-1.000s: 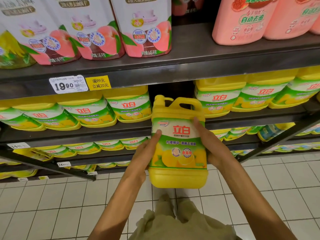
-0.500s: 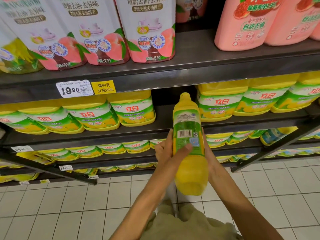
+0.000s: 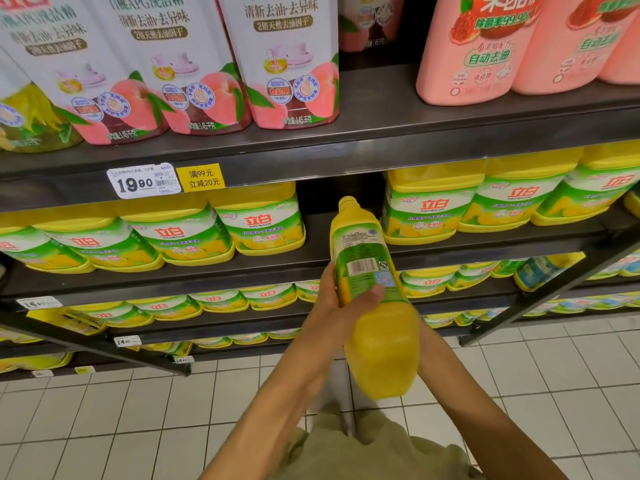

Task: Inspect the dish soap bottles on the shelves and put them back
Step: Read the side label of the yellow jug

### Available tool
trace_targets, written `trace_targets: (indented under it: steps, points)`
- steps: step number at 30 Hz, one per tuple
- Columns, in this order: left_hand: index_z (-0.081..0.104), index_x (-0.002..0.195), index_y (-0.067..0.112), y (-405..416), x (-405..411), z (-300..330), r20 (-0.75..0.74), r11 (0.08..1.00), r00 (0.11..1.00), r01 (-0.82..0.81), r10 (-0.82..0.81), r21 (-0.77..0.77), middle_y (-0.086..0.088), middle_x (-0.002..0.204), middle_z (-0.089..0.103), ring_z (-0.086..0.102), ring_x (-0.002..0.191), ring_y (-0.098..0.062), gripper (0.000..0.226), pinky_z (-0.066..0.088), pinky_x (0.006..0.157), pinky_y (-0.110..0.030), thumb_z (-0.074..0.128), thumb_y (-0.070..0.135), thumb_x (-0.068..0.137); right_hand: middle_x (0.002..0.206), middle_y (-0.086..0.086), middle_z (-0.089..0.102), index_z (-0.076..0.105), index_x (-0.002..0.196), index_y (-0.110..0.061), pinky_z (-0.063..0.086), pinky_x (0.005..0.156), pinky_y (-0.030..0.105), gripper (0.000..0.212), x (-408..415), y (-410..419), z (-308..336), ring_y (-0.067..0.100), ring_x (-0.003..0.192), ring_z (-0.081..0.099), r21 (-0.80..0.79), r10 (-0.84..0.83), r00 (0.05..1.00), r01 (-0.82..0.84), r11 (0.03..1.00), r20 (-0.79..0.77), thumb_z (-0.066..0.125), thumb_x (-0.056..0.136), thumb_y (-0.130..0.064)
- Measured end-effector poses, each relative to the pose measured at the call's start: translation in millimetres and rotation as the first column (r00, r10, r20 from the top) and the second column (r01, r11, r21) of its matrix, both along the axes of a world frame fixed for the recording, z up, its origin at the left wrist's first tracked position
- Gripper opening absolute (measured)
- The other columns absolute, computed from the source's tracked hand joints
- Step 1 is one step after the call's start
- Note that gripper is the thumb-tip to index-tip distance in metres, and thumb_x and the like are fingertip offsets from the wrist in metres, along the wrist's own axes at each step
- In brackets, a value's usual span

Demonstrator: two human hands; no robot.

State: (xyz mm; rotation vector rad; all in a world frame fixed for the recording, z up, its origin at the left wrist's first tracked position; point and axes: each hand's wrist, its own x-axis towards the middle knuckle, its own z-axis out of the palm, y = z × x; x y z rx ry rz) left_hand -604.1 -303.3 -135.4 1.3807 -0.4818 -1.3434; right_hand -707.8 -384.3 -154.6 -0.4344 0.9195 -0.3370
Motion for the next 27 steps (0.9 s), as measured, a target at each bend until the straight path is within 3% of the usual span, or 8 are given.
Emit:
trace_targets:
  steps: [1, 3, 4, 9, 16, 18, 22, 27]
  points:
    - [0.04, 0.136, 0.03, 1, 6, 2, -0.006, 1.0, 1.0, -0.011, 0.011, 0.013, 0.003, 0.118, 0.067, 0.069, 0.101, -0.015, 0.082, 0.058, 0.082, -0.031, 0.073, 0.037, 0.061, 0.06, 0.02, 0.068, 0.059, 0.077, 0.009, 0.055, 0.047, 0.024, 0.025, 6, -10, -5, 0.016, 0.052, 0.069, -0.007, 0.031, 0.996, -0.03, 1.0, 0.087, 0.049, 0.093, -0.008]
    - [0.045, 0.134, 0.018, 2, 17, 2, -0.064, 0.997, 0.996, -0.056, 0.059, 0.061, -0.006, 0.113, 0.07, 0.07, 0.097, -0.023, 0.084, 0.058, 0.08, -0.035, 0.074, 0.039, 0.058, 0.104, 0.024, 0.07, 0.065, 0.113, 0.001, 0.059, 0.076, 0.039, 0.052, 10, -25, -28, 0.029, 0.09, 0.07, 0.006, 0.049, 0.996, -0.05, 0.999, 0.074, 0.049, 0.093, -0.045]
    - [0.048, 0.132, 0.012, 1, 21, 0, -0.097, 0.993, 0.992, -0.068, 0.077, 0.094, -0.01, 0.112, 0.071, 0.071, 0.097, -0.026, 0.083, 0.059, 0.078, -0.036, 0.073, 0.041, 0.059, 0.112, 0.021, 0.069, 0.069, 0.115, -0.006, 0.059, 0.078, 0.044, 0.057, 6, -31, -35, 0.032, 0.095, 0.07, -0.01, 0.063, 0.998, -0.063, 0.998, 0.006, 0.05, 0.09, -0.054]
    - [0.057, 0.125, 0.007, 5, 27, -13, -0.191, 0.981, 0.977, -0.057, 0.093, 0.184, -0.017, 0.112, 0.07, 0.067, 0.105, -0.032, 0.068, 0.054, 0.091, -0.044, 0.071, 0.038, 0.066, 0.108, 0.015, 0.074, 0.069, 0.112, -0.017, 0.06, 0.068, 0.039, 0.065, -11, -51, -36, 0.029, 0.09, 0.074, -0.178, 0.259, 0.952, -0.287, 0.941, -0.164, 0.073, 0.062, -0.057]
    - [0.072, 0.103, 0.017, 0, 40, -15, -0.306, 0.982, 0.949, -0.013, 0.071, 0.186, -0.014, 0.106, 0.073, 0.073, 0.09, -0.027, 0.041, 0.059, 0.077, -0.041, 0.07, 0.039, 0.068, 0.104, 0.013, 0.075, 0.068, 0.113, -0.017, 0.052, 0.096, 0.049, 0.064, -13, -52, -27, 0.032, 0.1, 0.07, -0.32, 0.235, 0.939, -0.309, 0.896, -0.251, 0.071, 0.063, -0.056]
    - [0.076, 0.096, 0.018, -2, 40, -15, -0.32, 0.984, 0.945, -0.01, 0.067, 0.175, -0.014, 0.108, 0.072, 0.072, 0.093, -0.028, 0.036, 0.058, 0.082, -0.043, 0.07, 0.04, 0.069, 0.108, 0.014, 0.074, 0.065, 0.119, -0.017, 0.054, 0.092, 0.047, 0.062, -16, -54, -26, 0.032, 0.1, 0.07, -0.257, 0.198, 0.966, -0.237, 0.937, -0.168, 0.072, 0.065, -0.047]
    - [0.066, 0.118, 0.017, -2, 40, -16, -0.358, 0.981, 0.926, -0.054, 0.118, 0.184, -0.015, 0.114, 0.07, 0.067, 0.102, -0.032, 0.052, 0.051, 0.092, -0.046, 0.065, 0.043, 0.073, 0.103, 0.015, 0.075, 0.065, 0.116, -0.014, 0.062, 0.066, 0.04, 0.05, -20, -57, -18, 0.029, 0.083, 0.074, -0.135, 0.193, 0.981, -0.19, 0.973, 0.007, 0.07, 0.069, -0.034]
    - [0.066, 0.113, 0.016, 4, 42, -18, -0.441, 0.987, 0.891, -0.039, 0.105, 0.156, -0.014, 0.106, 0.073, 0.073, 0.085, -0.029, 0.05, 0.06, 0.072, -0.044, 0.065, 0.043, 0.071, 0.091, 0.013, 0.076, 0.067, 0.105, -0.013, 0.062, 0.059, 0.038, 0.039, -20, -58, -14, 0.026, 0.072, 0.075, -0.154, 0.243, 0.97, -0.237, 0.959, 0.02, 0.067, 0.071, -0.033]
